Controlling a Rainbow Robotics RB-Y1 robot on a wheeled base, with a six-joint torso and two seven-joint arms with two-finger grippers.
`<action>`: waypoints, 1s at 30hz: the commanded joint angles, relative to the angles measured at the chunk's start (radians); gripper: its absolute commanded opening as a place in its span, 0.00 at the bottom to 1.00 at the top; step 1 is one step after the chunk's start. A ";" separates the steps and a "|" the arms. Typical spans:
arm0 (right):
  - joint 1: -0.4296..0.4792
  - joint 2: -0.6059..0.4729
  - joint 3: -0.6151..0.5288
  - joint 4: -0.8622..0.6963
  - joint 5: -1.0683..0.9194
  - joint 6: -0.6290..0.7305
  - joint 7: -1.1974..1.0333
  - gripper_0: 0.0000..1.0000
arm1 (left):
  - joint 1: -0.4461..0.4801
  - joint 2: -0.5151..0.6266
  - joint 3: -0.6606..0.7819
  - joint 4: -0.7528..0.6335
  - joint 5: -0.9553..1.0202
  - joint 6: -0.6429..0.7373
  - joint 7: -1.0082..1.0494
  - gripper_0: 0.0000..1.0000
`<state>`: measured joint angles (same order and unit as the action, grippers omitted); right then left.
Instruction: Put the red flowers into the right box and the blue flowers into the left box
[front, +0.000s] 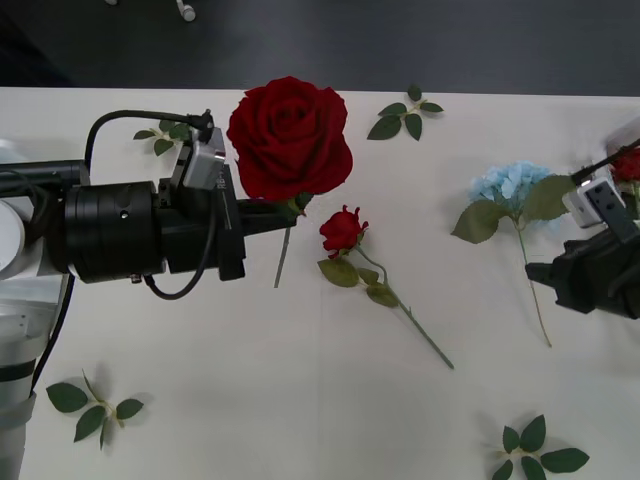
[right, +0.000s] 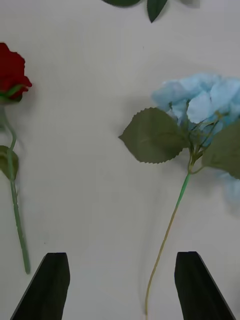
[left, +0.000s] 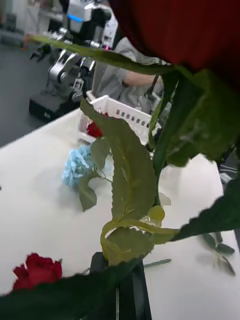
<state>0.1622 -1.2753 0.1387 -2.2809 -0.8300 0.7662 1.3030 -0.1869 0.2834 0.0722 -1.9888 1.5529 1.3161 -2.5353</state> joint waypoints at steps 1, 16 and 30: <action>0.096 0.070 -0.001 -0.060 0.086 -0.084 0.028 0.61 | 0.004 -0.090 0.090 -0.038 0.069 0.095 -0.046 0.00; 0.008 0.203 0.395 0.072 0.327 -0.643 0.045 0.61 | 0.006 -0.154 0.175 -0.038 0.168 0.212 -0.076 0.00; -0.220 0.347 0.616 0.232 0.350 -0.940 0.044 0.61 | 0.009 -0.156 0.172 -0.038 0.177 0.212 -0.072 0.00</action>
<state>-0.0388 -0.9259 0.7529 -2.0262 -0.4842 -0.1586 1.3042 -0.1869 0.1238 0.2496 -1.9909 1.7197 1.5242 -2.5447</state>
